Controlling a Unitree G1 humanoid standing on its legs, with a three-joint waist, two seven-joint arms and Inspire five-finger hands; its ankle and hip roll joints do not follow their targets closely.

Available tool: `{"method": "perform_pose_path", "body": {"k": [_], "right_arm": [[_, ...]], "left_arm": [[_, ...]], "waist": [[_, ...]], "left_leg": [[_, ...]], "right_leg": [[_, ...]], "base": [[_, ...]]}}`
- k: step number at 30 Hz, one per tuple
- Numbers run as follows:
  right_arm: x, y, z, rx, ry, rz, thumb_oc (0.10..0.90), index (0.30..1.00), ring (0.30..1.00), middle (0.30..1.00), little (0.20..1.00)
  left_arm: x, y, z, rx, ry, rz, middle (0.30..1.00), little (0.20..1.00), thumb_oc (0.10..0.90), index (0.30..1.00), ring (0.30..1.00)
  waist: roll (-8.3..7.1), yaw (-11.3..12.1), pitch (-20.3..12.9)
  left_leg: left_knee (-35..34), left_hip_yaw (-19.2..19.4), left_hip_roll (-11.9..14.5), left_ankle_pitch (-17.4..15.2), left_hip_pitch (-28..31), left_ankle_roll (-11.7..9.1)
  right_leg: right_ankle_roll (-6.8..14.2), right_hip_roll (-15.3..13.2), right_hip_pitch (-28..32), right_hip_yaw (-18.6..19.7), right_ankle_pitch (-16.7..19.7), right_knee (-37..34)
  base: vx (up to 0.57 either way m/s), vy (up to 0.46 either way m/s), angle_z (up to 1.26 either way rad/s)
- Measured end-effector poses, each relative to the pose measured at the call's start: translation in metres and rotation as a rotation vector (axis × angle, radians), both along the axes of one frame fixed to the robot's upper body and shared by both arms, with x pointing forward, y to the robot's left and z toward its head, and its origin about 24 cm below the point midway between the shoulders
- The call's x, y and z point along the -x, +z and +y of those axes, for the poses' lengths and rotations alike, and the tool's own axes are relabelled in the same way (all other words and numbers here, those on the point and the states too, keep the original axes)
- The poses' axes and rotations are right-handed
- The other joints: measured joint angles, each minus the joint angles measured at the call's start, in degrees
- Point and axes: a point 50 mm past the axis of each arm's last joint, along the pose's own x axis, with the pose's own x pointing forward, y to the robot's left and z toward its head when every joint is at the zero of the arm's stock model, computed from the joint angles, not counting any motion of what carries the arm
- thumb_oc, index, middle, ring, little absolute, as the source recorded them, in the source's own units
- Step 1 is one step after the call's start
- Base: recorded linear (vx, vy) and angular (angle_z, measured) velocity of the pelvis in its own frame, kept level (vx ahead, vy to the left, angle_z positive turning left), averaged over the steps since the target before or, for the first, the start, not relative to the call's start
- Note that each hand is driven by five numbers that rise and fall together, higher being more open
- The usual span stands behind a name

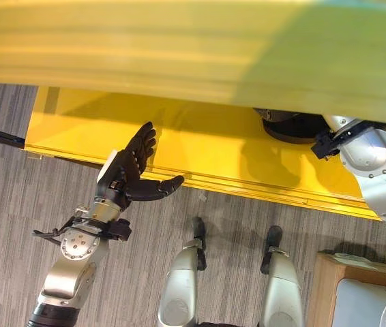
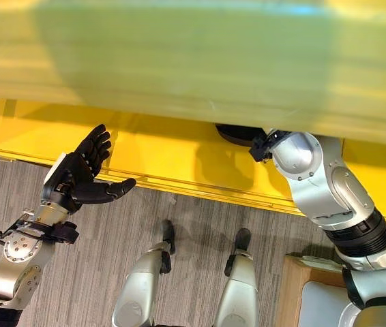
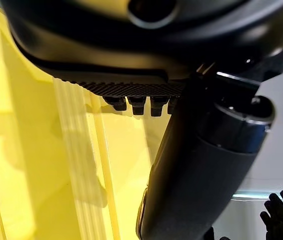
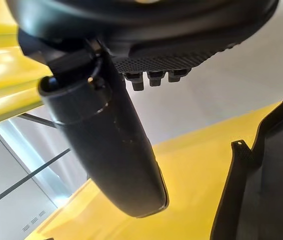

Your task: Move parts from the plastic box to the shelf.

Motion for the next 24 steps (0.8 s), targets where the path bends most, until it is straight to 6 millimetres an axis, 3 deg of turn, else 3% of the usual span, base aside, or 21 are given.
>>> {"method": "perform_pose_path", "body": {"k": [17, 19, 24], "right_arm": [[-0.007, -0.013, 0.012, -0.16, 0.065, 0.096, 0.9, 1.0, 1.0, 1.0, 1.0], [-0.012, -0.021, 0.01, -0.179, 0.034, 0.14, 0.9, 1.0, 1.0, 1.0, 1.0], [-0.015, -0.071, 0.011, -0.334, 0.031, 0.294, 0.9, 1.0, 1.0, 1.0, 1.0]], "left_arm": [[-0.002, -0.01, -0.005, 0.001, -0.014, 0.055, 1.0, 1.0, 0.9, 1.0, 1.0], [-0.002, -0.014, -0.008, 0.028, -0.013, 0.062, 1.0, 1.0, 0.9, 1.0, 1.0], [0.001, -0.033, -0.012, 0.078, -0.002, 0.132, 1.0, 1.0, 0.9, 1.0, 1.0]], "waist": [[0.0, -0.46, 0.0], [0.0, -0.47, 0.0], [-0.1, -1.52, -0.09]], "left_leg": [[-1.1, 0.02, -0.14, -0.01, 3.36, 0.0], [-1.91, -0.02, -0.24, 0.09, 4.33, 0.01], [-7.33, 0.02, -0.33, 0.78, 11.74, 0.18]], "right_leg": [[0.16, 0.0, 3.43, -0.16, -0.12, -0.88], [0.24, 0.01, 4.49, -0.33, -0.07, -1.69], [1.06, 0.46, 13.12, -1.97, 1.7, -8.44]], "base": [[0.0, 0.0, 0.0], [0.02, 0.013, 0.03], [0.19, 0.036, 0.04]]}}
